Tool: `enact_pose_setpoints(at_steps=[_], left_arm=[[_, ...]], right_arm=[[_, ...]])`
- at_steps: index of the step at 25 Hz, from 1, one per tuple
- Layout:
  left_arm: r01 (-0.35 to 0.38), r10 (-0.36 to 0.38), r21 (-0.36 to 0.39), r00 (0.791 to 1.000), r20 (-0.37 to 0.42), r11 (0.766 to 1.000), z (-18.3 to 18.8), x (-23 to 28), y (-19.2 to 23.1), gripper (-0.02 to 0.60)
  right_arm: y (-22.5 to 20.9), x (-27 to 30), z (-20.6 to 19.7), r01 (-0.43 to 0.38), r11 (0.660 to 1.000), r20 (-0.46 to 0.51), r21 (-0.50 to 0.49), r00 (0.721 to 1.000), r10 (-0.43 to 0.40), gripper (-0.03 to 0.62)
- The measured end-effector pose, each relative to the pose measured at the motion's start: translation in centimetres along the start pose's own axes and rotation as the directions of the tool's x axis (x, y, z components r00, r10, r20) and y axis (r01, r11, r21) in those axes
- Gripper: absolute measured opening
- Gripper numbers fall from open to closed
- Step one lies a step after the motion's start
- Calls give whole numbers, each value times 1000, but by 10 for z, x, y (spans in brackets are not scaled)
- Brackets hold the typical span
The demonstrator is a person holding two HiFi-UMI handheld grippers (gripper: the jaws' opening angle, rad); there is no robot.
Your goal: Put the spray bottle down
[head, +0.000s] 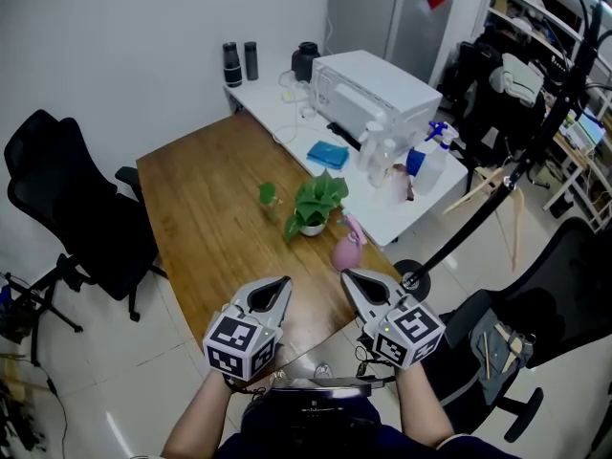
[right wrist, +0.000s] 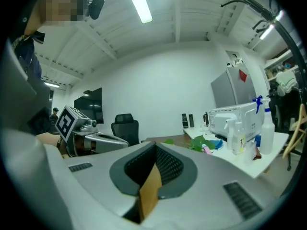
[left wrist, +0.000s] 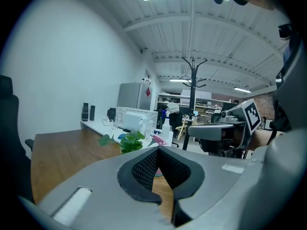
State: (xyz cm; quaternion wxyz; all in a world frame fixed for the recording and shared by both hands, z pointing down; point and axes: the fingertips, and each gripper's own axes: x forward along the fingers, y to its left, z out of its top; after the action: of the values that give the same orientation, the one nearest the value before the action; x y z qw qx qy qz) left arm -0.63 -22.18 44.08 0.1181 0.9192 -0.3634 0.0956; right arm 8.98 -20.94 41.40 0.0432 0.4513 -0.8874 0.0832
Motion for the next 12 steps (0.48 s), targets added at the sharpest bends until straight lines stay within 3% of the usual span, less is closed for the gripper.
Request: enact_pose_setpoints(at_steps=[12], left_arm=[[2,-2,0,1000,7,1000,2,-1,-3,6]], right_arm=[[6,1,-2,1,1000,-8,-6,1000,-1,3]])
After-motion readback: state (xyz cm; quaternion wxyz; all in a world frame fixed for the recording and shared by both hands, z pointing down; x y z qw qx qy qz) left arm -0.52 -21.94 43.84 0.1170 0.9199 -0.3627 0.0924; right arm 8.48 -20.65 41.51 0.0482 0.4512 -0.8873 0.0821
